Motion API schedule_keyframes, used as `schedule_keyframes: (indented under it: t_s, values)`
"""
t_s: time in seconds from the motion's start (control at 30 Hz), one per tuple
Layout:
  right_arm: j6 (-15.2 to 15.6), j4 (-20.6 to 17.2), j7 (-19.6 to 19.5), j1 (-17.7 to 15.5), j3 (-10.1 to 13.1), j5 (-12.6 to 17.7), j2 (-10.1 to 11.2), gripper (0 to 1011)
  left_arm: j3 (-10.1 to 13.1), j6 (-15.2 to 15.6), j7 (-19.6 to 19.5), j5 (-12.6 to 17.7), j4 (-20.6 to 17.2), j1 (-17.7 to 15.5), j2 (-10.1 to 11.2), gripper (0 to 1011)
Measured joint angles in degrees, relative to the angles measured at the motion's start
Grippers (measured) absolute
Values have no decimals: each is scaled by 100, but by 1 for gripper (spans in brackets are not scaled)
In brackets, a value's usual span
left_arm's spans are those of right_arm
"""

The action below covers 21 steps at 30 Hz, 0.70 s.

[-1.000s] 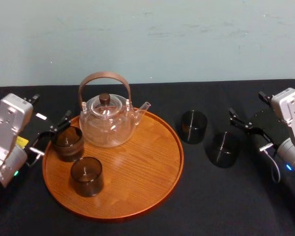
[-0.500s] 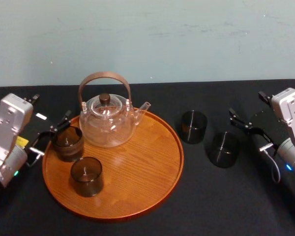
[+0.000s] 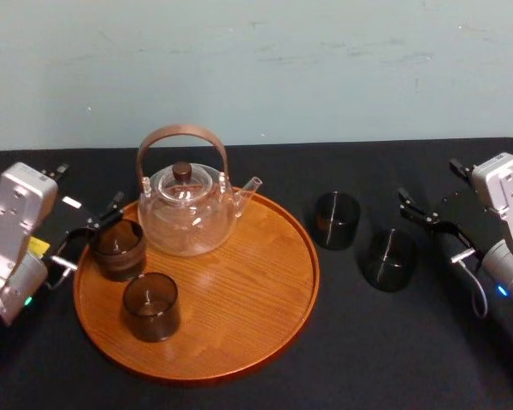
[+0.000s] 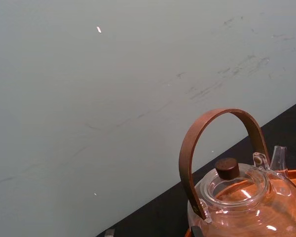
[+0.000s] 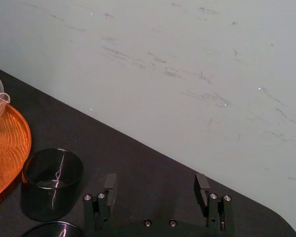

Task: Pick up the glass from the table and place it on the tray.

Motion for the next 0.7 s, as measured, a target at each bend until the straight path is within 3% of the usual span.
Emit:
schedule_keyframes:
  t_s: [0.47,0.7]
  values:
    - [0,0,0,0,0,0,0,1002,0,0,0,0,0,-1,0,1001]
    - [-136,11,305,-77,60,19,-15,1002,0,0,0,0,0,-1,0,1002]
